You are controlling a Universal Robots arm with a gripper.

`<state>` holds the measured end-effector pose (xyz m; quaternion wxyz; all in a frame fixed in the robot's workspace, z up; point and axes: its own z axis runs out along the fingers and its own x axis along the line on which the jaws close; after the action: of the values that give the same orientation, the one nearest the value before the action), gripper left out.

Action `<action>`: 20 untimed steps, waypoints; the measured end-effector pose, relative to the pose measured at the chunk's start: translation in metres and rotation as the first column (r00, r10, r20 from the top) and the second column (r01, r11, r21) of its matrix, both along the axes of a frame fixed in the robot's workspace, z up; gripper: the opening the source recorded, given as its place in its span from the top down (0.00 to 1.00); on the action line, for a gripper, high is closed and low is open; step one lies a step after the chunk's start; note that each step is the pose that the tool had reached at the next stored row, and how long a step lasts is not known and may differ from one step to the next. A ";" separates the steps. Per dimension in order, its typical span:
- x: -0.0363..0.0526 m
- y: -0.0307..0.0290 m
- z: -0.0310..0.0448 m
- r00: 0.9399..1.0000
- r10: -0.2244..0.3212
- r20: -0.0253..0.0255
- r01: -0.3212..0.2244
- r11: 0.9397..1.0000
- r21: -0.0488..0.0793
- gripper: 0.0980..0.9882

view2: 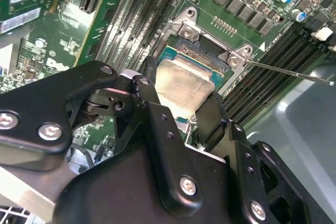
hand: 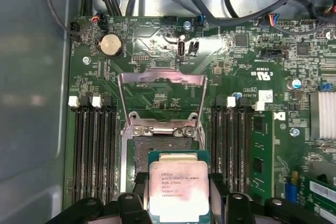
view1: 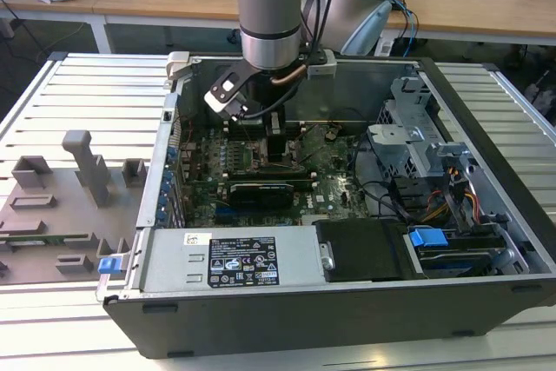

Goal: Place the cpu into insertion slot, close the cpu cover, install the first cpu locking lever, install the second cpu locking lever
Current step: 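Place the cpu into insertion slot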

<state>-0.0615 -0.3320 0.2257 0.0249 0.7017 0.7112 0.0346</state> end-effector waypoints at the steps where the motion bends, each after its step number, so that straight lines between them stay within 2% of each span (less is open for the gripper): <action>1: 0.0004 0.0010 -0.0017 1.000 -0.004 0.000 0.004 1.000 0.000 0.50; 3: 0.0008 0.0027 -0.0060 1.000 -0.006 0.000 0.006 1.000 0.000 0.50; 7: 0.0010 0.0049 -0.0096 1.000 -0.006 0.000 0.006 1.000 0.000 0.50; 8: 0.0013 0.0078 -0.0132 1.000 -0.006 0.000 0.006 1.000 0.001 0.50; 10: 0.0035 0.0091 -0.0222 1.000 -0.006 0.000 0.006 1.000 0.001 0.50; 15: 0.0045 0.0093 -0.0266 1.000 -0.006 0.000 0.006 1.000 0.000 0.50; 20: 0.0052 0.0093 -0.0277 1.000 -0.006 0.000 0.006 1.000 0.000 0.50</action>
<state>-0.0563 -0.3227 0.1981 0.0248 0.7039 0.7090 0.0345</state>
